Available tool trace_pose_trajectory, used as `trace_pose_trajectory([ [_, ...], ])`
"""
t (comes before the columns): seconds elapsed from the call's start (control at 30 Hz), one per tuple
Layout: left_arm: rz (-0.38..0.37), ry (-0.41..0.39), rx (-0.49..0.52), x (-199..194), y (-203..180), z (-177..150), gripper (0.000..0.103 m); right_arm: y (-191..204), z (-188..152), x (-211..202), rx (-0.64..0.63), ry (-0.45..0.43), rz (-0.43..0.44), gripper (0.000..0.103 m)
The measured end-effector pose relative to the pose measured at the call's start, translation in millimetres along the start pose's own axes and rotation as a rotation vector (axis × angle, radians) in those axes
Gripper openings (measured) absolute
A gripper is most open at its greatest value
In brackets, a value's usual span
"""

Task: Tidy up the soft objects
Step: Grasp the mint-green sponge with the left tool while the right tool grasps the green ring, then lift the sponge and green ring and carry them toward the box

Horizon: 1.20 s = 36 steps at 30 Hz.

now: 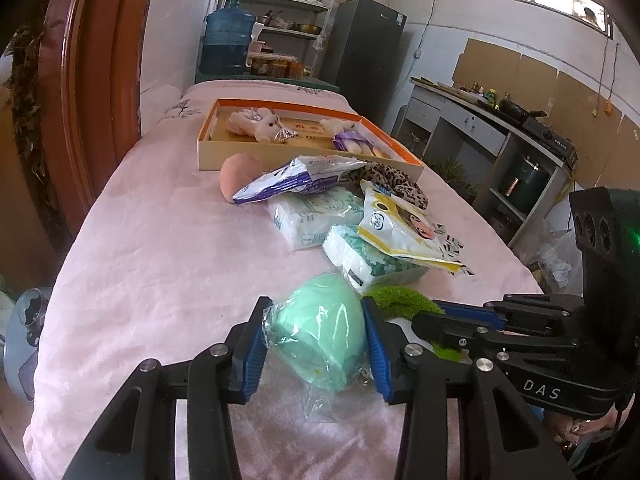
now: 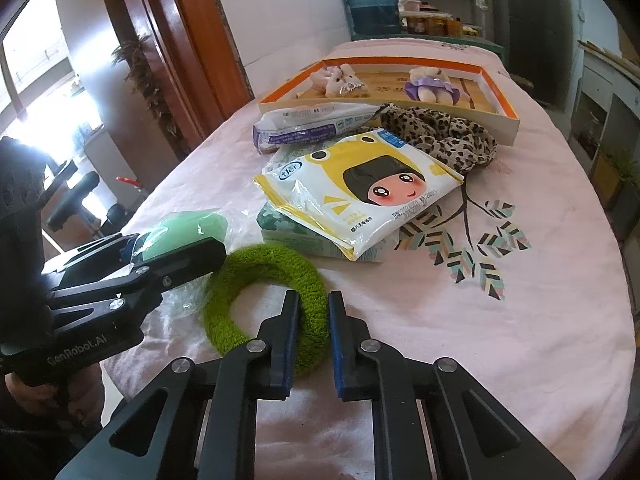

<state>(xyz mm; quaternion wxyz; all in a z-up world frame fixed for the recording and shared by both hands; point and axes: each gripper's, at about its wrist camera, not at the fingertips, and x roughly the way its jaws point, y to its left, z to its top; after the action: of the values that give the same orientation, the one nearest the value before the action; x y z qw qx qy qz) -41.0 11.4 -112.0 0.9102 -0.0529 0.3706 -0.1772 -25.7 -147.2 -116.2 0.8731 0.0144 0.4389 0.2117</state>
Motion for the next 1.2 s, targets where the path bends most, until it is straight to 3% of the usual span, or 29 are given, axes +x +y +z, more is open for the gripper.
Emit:
trace_pose_trajectory([
  [0.63,0.037,-0.043,-0.019,-11.2,9.2,5.3,0.044,6.1,4.2,-19.5,-0.026,-0.068,0.047,0.013],
  [1.2,0.08,-0.114,0.01,-21.2,3.2,36.1,0.044,7.9,22.5,-48.7,-0.072,-0.175,0.027,0.013],
])
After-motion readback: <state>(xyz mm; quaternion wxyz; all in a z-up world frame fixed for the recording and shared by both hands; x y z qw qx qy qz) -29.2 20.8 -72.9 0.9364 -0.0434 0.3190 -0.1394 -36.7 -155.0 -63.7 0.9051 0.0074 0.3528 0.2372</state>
